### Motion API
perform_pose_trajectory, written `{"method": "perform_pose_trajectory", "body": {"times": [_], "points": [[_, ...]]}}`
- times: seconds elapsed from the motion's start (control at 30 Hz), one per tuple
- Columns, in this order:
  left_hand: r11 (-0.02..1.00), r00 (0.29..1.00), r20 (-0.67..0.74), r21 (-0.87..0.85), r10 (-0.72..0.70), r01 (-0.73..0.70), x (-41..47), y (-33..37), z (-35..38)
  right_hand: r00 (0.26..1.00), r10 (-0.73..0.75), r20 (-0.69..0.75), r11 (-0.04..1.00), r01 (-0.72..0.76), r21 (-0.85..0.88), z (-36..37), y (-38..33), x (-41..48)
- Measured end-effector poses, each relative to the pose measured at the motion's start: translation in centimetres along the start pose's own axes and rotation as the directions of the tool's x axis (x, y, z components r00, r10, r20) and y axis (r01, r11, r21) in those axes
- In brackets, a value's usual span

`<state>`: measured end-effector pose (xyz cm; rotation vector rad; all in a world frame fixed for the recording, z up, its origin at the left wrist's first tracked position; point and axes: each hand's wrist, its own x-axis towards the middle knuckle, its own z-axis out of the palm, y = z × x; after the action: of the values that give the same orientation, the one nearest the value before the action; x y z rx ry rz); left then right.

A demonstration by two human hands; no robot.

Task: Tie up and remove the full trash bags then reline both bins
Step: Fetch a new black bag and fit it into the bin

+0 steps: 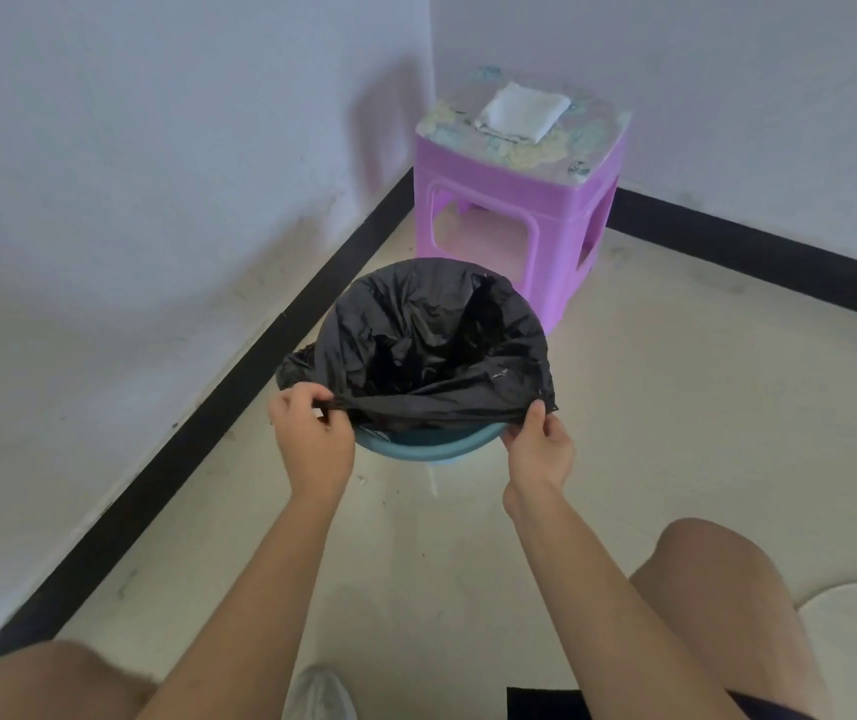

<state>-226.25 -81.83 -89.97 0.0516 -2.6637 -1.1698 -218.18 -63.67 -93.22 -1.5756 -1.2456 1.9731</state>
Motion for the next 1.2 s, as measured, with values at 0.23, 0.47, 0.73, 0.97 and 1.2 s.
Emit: {"method": "perform_pose_trajectory", "body": {"times": [0.23, 0.47, 0.73, 0.97, 1.2], "points": [[0.863, 0.871, -0.074, -0.201, -0.486, 0.464, -5.6, -3.3, 2.3, 0.988, 0.139, 0.069, 0.99, -0.14, 0.006, -1.0, 2.5, 1.4], [0.593, 0.632, 0.223, -0.222, -0.742, 0.774, -3.5, -5.3, 2.2, 0.983, 0.163, 0.083, 0.98, -0.171, 0.104, -1.1, 1.0, 2.6], [0.818, 0.852, 0.068, -0.249, -0.52, 0.519, -0.6, -0.3, 3.0, 0.981, -0.174, 0.086, 0.966, 0.187, -0.176, 0.5, 0.3, 0.2], [0.541, 0.64, 0.461, -0.344, -0.615, 0.768, -1.6, -1.1, 2.9, 0.975, 0.102, 0.197, 0.991, -0.082, -0.11, 0.3, -0.1, 1.3], [0.836, 0.84, 0.167, -0.114, -0.517, 0.537, -1.1, -0.7, 1.5, 0.941, -0.273, 0.201, 0.876, 0.33, -0.352, -0.4, -1.1, 2.1]]}}
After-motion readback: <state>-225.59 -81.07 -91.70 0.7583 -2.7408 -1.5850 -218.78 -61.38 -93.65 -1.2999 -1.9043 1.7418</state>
